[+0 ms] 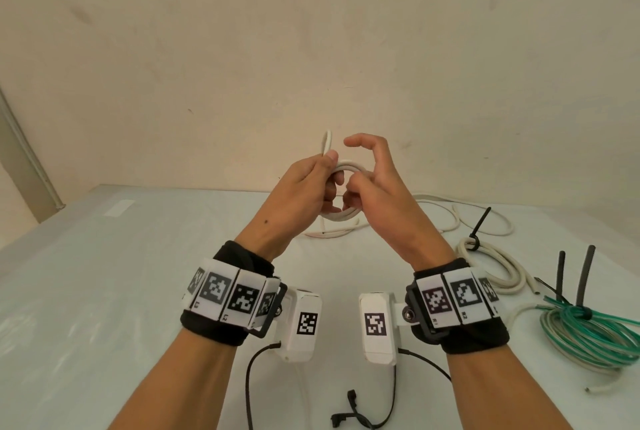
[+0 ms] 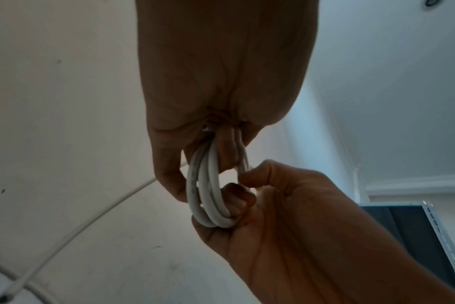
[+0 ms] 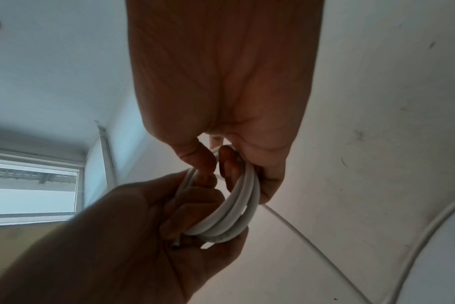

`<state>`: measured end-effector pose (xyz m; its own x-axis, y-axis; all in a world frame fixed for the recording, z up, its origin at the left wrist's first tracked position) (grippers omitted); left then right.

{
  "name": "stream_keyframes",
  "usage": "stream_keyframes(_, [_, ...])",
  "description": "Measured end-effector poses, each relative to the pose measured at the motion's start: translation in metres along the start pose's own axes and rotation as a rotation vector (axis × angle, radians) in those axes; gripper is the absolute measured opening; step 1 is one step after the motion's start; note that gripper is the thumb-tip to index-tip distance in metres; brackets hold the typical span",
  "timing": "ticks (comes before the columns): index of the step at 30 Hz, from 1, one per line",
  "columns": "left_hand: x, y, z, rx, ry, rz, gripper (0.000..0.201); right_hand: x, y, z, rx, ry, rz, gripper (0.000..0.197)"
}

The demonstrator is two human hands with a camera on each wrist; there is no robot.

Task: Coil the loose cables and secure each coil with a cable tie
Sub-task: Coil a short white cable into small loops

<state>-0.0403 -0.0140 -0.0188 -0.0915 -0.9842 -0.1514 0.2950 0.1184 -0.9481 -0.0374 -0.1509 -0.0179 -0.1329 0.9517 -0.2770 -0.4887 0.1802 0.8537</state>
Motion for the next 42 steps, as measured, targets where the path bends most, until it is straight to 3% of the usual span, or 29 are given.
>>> stream_keyframes(6, [-0.003,-0.001,0.001,0.041,-0.129,0.123,0.062,0.012,0.008,-0.004,-0.101,0.11,-0.189,0.072])
stream_keyframes(8, [-0.005,-0.003,0.0,0.096,-0.148,0.173,0.063,0.012,0.009,-0.004,-0.112,0.131,-0.226,0.066])
stream_keyframes(13, [-0.009,-0.013,-0.003,0.203,-0.184,0.255,0.067,0.0,0.01,-0.001,-0.175,0.047,-0.439,0.027])
stream_keyframes(17, [-0.014,-0.019,-0.005,0.208,-0.165,0.144,0.054,-0.009,-0.002,0.004,-0.139,-0.115,-0.659,0.034])
stream_keyframes(22, [-0.013,-0.011,-0.002,0.131,-0.138,-0.133,0.048,-0.005,0.008,0.004,-0.202,-0.026,-0.223,0.018])
stream_keyframes(26, [-0.009,-0.007,-0.001,0.096,-0.126,-0.211,0.049,0.004,0.002,0.004,-0.128,0.048,0.066,0.019])
stream_keyframes(34, [-0.006,-0.001,0.001,-0.107,-0.087,-0.357,0.051,0.013,0.003,0.001,0.049,0.118,0.656,0.011])
stream_keyframes(38, [-0.005,-0.006,-0.003,-0.149,-0.028,-0.371,0.053,0.013,0.003,0.003,0.087,0.083,0.664,0.025])
stream_keyframes(42, [0.0,-0.008,-0.007,-0.154,0.135,-0.369,0.042,0.01,-0.005,0.002,0.19,-0.045,0.704,0.032])
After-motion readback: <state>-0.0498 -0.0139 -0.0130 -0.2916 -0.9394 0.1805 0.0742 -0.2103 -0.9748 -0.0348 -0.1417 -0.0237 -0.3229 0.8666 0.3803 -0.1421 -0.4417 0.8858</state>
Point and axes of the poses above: each hand's wrist, its own z-axis towards the middle knuckle, its own x-axis out of the palm, y = z × x, the point moved 3 cm from there along z, towards the middle knuckle, and after that the axes turned 2 degrees about -x, right-handed, at the moved point
